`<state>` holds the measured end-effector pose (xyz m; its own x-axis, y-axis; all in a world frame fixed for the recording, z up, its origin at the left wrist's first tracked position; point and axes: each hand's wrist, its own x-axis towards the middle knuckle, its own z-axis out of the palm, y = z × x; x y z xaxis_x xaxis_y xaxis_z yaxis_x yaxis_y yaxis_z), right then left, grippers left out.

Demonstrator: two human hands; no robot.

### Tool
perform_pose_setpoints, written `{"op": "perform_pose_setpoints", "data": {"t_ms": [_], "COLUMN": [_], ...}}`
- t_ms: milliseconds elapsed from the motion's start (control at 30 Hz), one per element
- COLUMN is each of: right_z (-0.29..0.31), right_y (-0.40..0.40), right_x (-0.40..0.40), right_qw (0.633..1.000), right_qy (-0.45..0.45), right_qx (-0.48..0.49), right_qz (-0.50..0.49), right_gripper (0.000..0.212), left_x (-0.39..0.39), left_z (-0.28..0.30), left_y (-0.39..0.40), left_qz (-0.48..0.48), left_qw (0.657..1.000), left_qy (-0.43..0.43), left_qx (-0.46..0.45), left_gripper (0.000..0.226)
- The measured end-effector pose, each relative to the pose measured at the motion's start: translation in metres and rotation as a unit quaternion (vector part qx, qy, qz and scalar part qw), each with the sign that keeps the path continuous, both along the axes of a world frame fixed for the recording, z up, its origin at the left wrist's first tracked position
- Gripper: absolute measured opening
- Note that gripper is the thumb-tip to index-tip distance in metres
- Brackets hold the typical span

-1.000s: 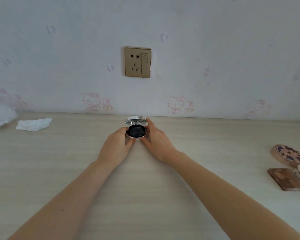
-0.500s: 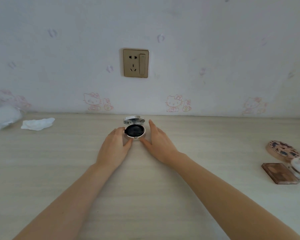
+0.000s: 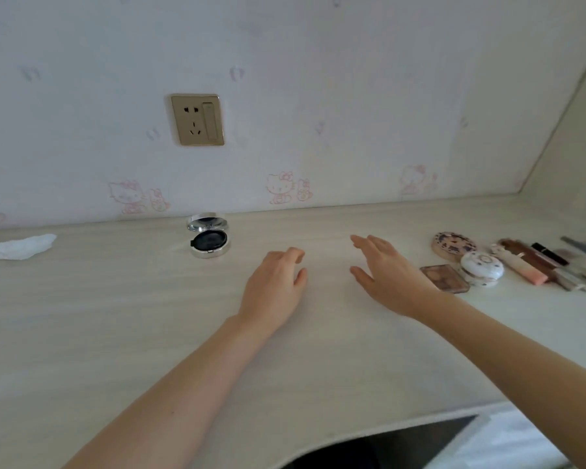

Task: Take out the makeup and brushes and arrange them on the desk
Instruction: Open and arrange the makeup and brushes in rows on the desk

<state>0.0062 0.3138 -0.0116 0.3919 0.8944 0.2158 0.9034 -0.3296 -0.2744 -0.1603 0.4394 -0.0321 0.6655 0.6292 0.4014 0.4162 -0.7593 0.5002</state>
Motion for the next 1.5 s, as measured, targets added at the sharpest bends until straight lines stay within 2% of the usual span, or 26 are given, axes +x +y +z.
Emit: {"op": "perform_pose_setpoints", "data": {"t_ms": [167,333,433,567,733,800,900,1033,1133,1233,1367,1500], "right_z": [0.014,0.027,0.031,0.028,0.022,0.018,0.014,0.010,0.011,0.014,0.017,0.023], "right_y": [-0.058,-0.085,-0.087,-0.077,-0.056,-0.050,-0.043,-0.039,-0.042,-0.047,-0.052,-0.056], "right_x": [0.047,0.094,0.126,0.162,0.190,0.198,0.204,0.208,0.207,0.202,0.191,0.178], "right_qw": [0.998,0.994,0.987,0.983,0.969,0.963,0.953,0.949,0.952,0.963,0.966,0.962], "right_qy": [-0.025,-0.011,0.029,0.048,0.024,-0.002,-0.059,-0.063,-0.037,-0.018,0.072,0.151], "right_qx": [-0.010,-0.030,-0.032,-0.037,-0.133,-0.169,-0.209,-0.220,-0.199,-0.137,-0.033,0.065], "right_qz": [-0.061,-0.103,-0.152,-0.172,-0.205,-0.208,-0.211,-0.219,-0.227,-0.232,-0.246,-0.218], "right_gripper": [0.053,0.037,0.036,0.045,0.051,0.044,0.044,0.047,0.049,0.047,0.027,0.027], "left_x": [0.055,0.114,0.150,0.195,0.240,0.252,0.264,0.272,0.270,0.268,0.264,0.250], "left_z": [-0.001,-0.001,0.002,0.007,0.005,0.004,0.003,0.001,0.001,0.004,0.006,0.008], "left_y": [-0.042,-0.061,-0.062,-0.057,-0.057,-0.058,-0.060,-0.061,-0.062,-0.062,-0.061,-0.058], "left_qz": [-0.080,-0.128,-0.145,-0.150,-0.155,-0.154,-0.158,-0.160,-0.153,-0.157,-0.158,-0.190], "left_qw": [0.996,0.990,0.986,0.985,0.972,0.969,0.966,0.959,0.961,0.957,0.951,0.936], "left_qy": [0.012,0.031,0.059,0.082,0.167,0.174,0.184,0.216,0.195,0.179,0.145,0.090], "left_qx": [0.033,0.050,0.055,-0.002,-0.058,-0.078,-0.087,-0.090,-0.125,-0.163,-0.223,-0.283], "left_gripper": [0.031,0.028,0.028,0.033,0.052,0.054,0.060,0.057,0.051,0.048,0.061,0.051]}}
